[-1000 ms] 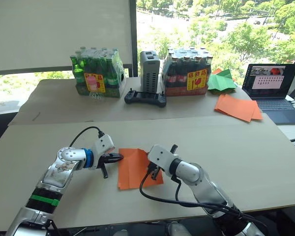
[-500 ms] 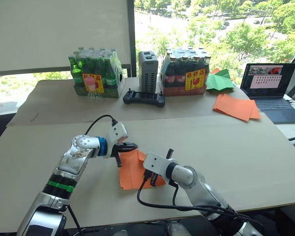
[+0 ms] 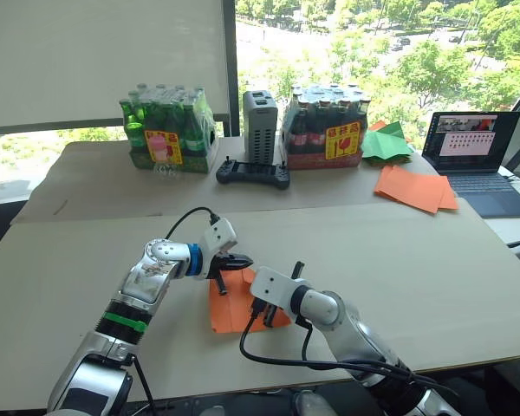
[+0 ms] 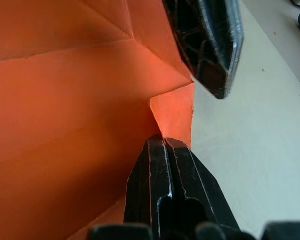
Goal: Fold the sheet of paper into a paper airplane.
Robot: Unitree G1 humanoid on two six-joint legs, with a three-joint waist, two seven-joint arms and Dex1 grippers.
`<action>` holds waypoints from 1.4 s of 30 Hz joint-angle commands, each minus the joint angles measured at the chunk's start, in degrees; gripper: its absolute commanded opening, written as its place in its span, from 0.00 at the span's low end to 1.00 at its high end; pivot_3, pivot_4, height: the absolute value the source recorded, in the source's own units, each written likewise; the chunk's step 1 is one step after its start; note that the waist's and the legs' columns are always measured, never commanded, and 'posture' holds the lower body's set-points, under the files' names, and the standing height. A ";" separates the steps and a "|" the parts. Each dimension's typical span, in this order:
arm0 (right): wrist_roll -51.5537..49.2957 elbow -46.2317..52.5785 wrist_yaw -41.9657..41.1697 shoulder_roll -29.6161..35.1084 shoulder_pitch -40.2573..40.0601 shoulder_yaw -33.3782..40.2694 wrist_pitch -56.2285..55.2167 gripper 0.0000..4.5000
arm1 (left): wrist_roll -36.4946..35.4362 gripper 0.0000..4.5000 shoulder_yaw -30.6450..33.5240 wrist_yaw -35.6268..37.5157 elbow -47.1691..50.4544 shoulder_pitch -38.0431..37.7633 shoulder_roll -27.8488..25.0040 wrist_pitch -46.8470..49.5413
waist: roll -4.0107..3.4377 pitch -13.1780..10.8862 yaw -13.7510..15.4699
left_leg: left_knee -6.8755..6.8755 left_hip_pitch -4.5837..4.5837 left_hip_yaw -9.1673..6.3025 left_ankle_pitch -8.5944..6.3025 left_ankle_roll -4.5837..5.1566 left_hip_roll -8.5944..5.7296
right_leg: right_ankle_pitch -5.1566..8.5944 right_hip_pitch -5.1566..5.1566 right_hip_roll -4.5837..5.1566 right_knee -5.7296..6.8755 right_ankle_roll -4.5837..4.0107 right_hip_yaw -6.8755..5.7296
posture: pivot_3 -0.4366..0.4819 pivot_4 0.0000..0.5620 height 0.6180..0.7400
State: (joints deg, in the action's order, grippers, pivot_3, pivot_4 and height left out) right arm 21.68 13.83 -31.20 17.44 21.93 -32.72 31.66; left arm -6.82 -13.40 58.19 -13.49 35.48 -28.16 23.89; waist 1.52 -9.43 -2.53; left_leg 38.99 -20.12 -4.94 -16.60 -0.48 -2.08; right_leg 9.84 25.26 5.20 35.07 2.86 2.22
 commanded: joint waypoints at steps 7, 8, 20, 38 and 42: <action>0.82 -0.01 -0.50 -0.20 0.47 0.31 0.43 0.01 | 4.05 0.00 -2.02 -0.98 -5.39 1.80 0.95 -6.00 | 0.00 0.00 0.07 | 0.00 0.00 0.01 0.00 0.00 -0.01 | 0.00 -0.01 0.01 -0.01 0.00 0.00 | 0.48 0.27 0.86; 0.94 0.09 -0.56 -0.17 0.49 0.24 0.48 0.01 | 4.45 0.00 -2.27 -1.04 -5.78 1.77 1.14 -6.31 | 0.00 0.00 0.07 | 0.00 0.00 0.00 0.00 0.00 -0.01 | 0.00 -0.01 0.01 0.00 0.00 0.00 | 0.48 0.27 0.86; -2.71 3.57 -2.89 -1.78 0.32 3.56 3.53 0.35 | 8.51 0.00 -4.79 -1.21 -8.39 0.24 1.18 -9.54 | 0.01 0.03 0.10 | 0.01 0.10 0.01 0.00 0.00 -0.01 | 0.00 -0.12 0.01 -0.01 0.01 0.00 | 0.48 0.27 0.86; -17.11 -2.21 -2.64 -8.59 7.98 13.91 12.25 0.00 | 8.56 0.00 -4.54 -1.94 -7.34 -0.38 1.44 -9.40 | -0.01 0.04 0.07 | -0.01 0.15 0.00 0.00 0.00 -0.01 | -0.01 -0.11 0.02 0.04 0.00 0.00 | 0.48 0.27 0.86; -16.41 -8.05 -1.21 -9.67 9.45 11.82 9.34 0.00 | 8.67 0.00 -4.66 -1.98 -7.19 -0.45 1.49 -9.65 | -0.01 0.04 0.05 | -0.01 0.16 0.00 0.00 0.00 -0.01 | -0.01 -0.11 0.02 0.04 0.00 0.01 | 0.48 0.27 0.86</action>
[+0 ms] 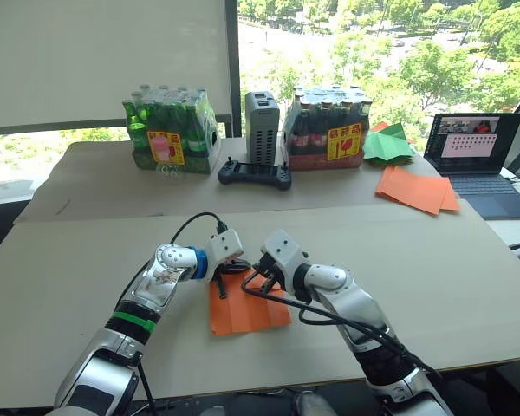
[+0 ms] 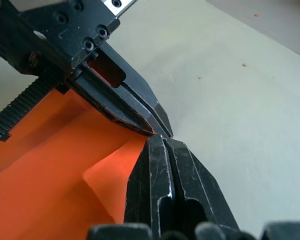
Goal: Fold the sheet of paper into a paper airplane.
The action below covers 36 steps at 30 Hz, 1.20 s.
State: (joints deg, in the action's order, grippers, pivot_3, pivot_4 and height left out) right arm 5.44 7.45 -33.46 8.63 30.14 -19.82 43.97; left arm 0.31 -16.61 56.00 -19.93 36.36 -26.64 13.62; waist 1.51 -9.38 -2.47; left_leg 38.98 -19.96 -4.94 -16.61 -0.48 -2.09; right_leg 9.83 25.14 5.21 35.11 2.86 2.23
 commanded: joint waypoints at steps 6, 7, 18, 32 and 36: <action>0.39 -4.51 1.70 -0.57 1.01 -2.96 -3.45 0.00 | 1.55 0.00 -1.45 0.27 -0.09 -1.56 -0.20 0.59 | -0.01 0.01 -0.06 | 0.00 0.00 0.01 0.00 0.00 0.00 | 0.00 0.00 0.01 0.01 0.00 0.01 | 0.48 0.27 0.86; 0.33 -5.08 1.93 -0.61 0.87 -2.90 -3.25 0.00 | 1.55 0.00 -1.44 0.31 0.07 -1.63 -0.25 0.59 | -0.01 0.01 -0.05 | 0.00 0.02 0.01 0.00 0.00 0.00 | 0.00 -0.01 0.00 0.02 0.00 0.01 | 0.48 0.27 0.86; -0.40 -6.86 2.12 -0.38 -0.01 -3.20 0.53 0.00 | 1.82 0.00 -1.54 0.64 1.50 -2.30 -0.60 0.50 | -0.05 0.05 -0.07 | -0.01 0.04 0.01 0.00 0.00 0.00 | 0.00 -0.01 0.00 0.03 0.00 0.01 | 0.48 0.27 0.86; -1.71 -2.56 1.00 2.65 -2.81 -3.72 7.91 0.00 | 3.09 0.00 -2.24 0.98 1.61 -2.95 -0.93 -0.77 | -0.11 0.23 0.07 | -0.01 0.13 0.00 0.00 0.00 0.00 | 0.01 -0.13 0.01 -0.02 0.01 0.00 | 0.48 0.27 0.86; -2.17 -1.19 1.21 3.61 -3.81 -3.45 8.83 0.00 | 3.07 0.00 -2.26 1.01 1.76 -3.04 -0.95 -0.75 | -0.11 0.30 0.08 | -0.01 0.15 0.00 0.00 0.01 0.00 | 0.01 -0.16 0.01 -0.03 0.02 0.01 | 0.48 0.27 0.86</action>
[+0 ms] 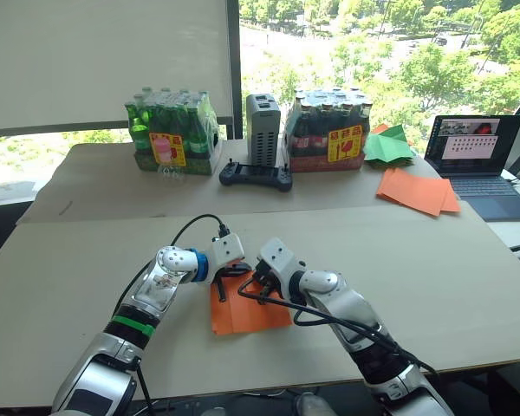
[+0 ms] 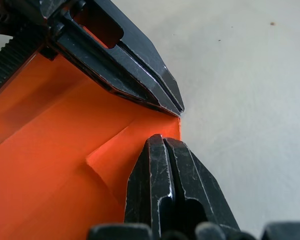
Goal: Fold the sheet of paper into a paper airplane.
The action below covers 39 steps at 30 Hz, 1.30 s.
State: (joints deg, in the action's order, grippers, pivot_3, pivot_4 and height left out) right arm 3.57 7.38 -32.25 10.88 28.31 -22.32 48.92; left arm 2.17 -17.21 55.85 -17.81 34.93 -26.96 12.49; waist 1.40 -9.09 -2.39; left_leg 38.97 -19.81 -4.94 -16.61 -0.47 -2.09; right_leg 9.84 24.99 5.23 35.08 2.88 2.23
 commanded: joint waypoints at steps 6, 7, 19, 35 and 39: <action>-1.12 0.65 0.25 2.79 -3.19 -0.28 5.37 0.00 | 1.26 0.00 -1.76 1.24 -0.56 -1.55 -0.60 0.13 | 0.00 0.06 0.13 | 0.00 0.09 0.00 0.00 0.00 0.00 | 0.01 -0.11 0.00 -0.03 0.01 -0.01 | 0.48 0.27 0.86; -1.21 0.97 0.31 2.96 -3.38 -0.21 5.59 0.00 | 1.25 0.00 -1.77 1.26 -0.53 -1.59 -0.63 0.11 | 0.00 0.06 0.16 | 0.00 0.12 0.00 0.00 0.01 0.00 | 0.01 -0.14 0.00 -0.04 0.02 0.00 | 0.48 0.27 0.86; -3.86 6.22 1.22 6.23 -7.00 1.36 9.16 0.00 | 1.30 0.00 -1.84 1.47 -0.95 -1.40 -0.73 -0.22 | 0.01 0.07 0.32 | -0.07 0.57 -0.02 -0.07 0.12 0.00 | 0.16 -0.69 0.02 -0.15 0.22 -0.03 | 0.48 0.27 0.86; -6.75 11.86 2.37 10.49 -10.44 2.53 12.36 0.00 | 1.27 0.00 -1.73 1.55 -1.23 -1.36 -0.76 -0.51 | 0.02 0.08 0.68 | -0.07 0.56 -0.01 -0.08 0.12 -0.01 | 0.42 -0.72 0.04 -0.17 0.63 -0.02 | 0.48 0.27 0.86; -7.44 13.16 2.68 10.74 -10.16 2.34 12.71 0.00 | 1.31 0.00 -1.77 1.51 -1.17 -1.37 -0.75 -0.49 | 0.02 0.07 0.73 | -0.07 0.56 -0.01 -0.08 0.12 -0.01 | 0.42 -0.72 0.04 -0.18 0.64 -0.02 | 0.48 0.27 0.86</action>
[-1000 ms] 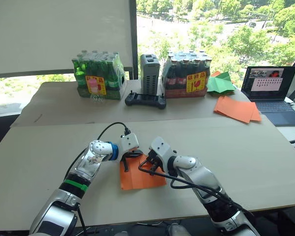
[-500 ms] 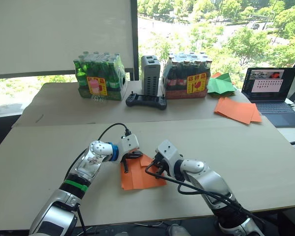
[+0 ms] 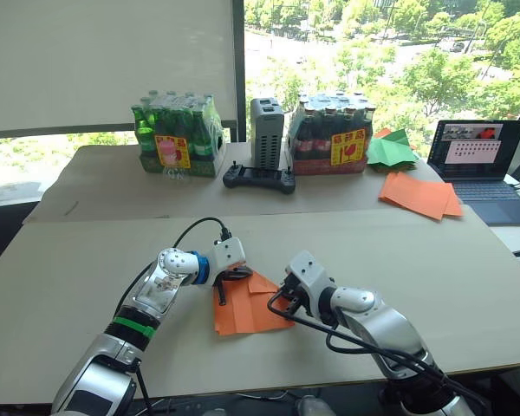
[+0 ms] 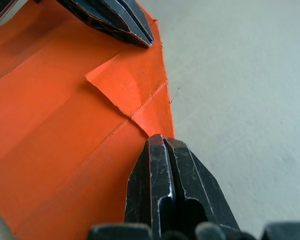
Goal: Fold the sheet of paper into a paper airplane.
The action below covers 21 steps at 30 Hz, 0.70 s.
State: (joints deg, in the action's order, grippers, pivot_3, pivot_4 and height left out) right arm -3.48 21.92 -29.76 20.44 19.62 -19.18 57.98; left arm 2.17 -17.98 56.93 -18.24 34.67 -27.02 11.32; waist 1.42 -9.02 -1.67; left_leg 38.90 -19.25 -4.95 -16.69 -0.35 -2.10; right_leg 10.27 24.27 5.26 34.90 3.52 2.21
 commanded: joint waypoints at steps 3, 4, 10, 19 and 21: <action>-1.59 0.57 0.52 -0.37 -0.07 1.18 1.27 0.00 | 1.28 0.00 -0.95 0.36 -0.72 -1.08 -0.66 0.70 | 0.00 0.00 0.02 | 0.00 0.00 0.00 0.00 0.00 0.00 | 0.00 0.00 0.00 0.00 0.00 0.00 | 0.48 0.27 0.86; -2.47 1.88 0.26 -1.37 0.87 2.29 -0.82 0.00 | 1.29 0.00 -0.92 0.31 -0.76 -1.07 -0.66 0.67 | 0.01 -0.01 0.01 | 0.00 0.00 0.00 0.00 0.00 0.00 | 0.00 0.00 0.00 0.00 0.00 0.00 | 0.48 0.27 0.86; -4.57 3.62 -0.57 -2.53 6.12 3.40 -1.74 0.00 | 1.36 0.00 -0.75 0.05 -0.84 -1.00 -0.64 0.66 | 0.00 -0.03 -0.03 | 0.00 -0.05 0.00 0.00 0.00 0.00 | 0.00 0.08 -0.01 0.02 0.00 0.00 | 0.48 0.27 0.86; -2.32 -7.49 -0.05 -4.75 9.81 -3.19 -9.68 0.00 | 1.02 0.00 -0.12 -0.24 0.35 -1.16 -0.97 1.44 | -0.01 -0.03 -0.41 | -0.04 -0.04 0.00 0.00 0.00 0.02 | -0.01 0.10 -0.02 0.01 -0.01 0.00 | 0.48 0.27 0.86; -1.37 -10.91 -0.31 -4.98 9.88 -4.70 -12.64 0.00 | 0.77 0.00 0.29 -0.41 1.12 -1.49 -1.19 1.81 | -0.01 -0.03 -0.45 | -0.04 -0.05 -0.01 0.00 0.00 0.01 | -0.01 0.11 -0.01 0.01 -0.02 -0.01 | 0.48 0.27 0.86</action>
State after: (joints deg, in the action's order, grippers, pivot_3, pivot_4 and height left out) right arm -5.74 12.07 -29.92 15.71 28.76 -23.24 48.61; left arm 2.15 -17.60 56.75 -17.29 34.29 -27.38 11.81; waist 1.42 -9.05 -2.12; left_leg 38.86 -19.31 -4.96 -16.69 -0.34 -2.09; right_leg 10.25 24.38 5.26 34.90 3.50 2.21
